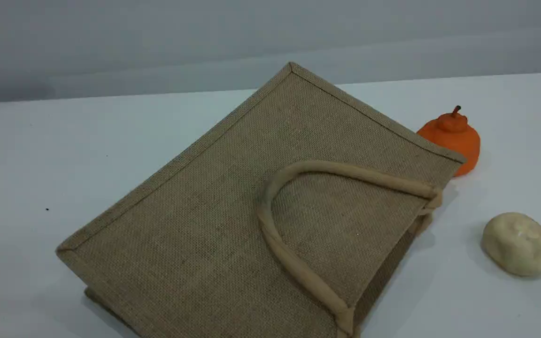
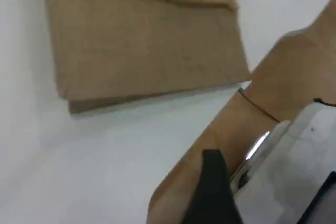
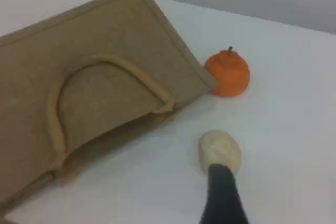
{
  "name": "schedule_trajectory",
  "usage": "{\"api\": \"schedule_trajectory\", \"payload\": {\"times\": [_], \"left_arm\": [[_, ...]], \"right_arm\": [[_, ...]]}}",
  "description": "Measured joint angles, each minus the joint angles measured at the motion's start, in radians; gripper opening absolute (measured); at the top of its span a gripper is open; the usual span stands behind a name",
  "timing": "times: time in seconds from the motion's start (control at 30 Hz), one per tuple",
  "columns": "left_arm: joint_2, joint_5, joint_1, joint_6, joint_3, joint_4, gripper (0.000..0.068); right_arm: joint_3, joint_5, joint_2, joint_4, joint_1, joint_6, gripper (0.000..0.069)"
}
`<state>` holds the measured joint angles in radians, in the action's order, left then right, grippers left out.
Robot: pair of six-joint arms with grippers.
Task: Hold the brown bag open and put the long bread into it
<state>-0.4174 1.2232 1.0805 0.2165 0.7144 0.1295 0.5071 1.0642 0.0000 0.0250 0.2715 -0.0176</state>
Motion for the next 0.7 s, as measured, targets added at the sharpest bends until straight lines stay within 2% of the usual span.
{"api": "schedule_trajectory", "payload": {"times": [0.17, 0.33, 0.57, 0.7], "left_arm": [[0.131, -0.001, 0.0, 0.007, -0.095, 0.002, 0.0495], [0.161, -0.061, 0.0, 0.003, -0.173, 0.002, 0.0489], [0.162, -0.064, 0.0, -0.055, -0.176, 0.002, 0.0489], [0.162, -0.109, 0.0, -0.077, -0.193, 0.002, 0.0489]], "right_arm": [[0.0, 0.0, 0.0, 0.0, 0.0, 0.0, 0.0407], [0.0, 0.0, 0.0, 0.0, 0.0, 0.0, 0.0407], [0.0, 0.0, 0.0, 0.0, 0.0, -0.001, 0.0407], [0.0, 0.0, 0.0, 0.0, 0.0, -0.003, 0.0407]]}}
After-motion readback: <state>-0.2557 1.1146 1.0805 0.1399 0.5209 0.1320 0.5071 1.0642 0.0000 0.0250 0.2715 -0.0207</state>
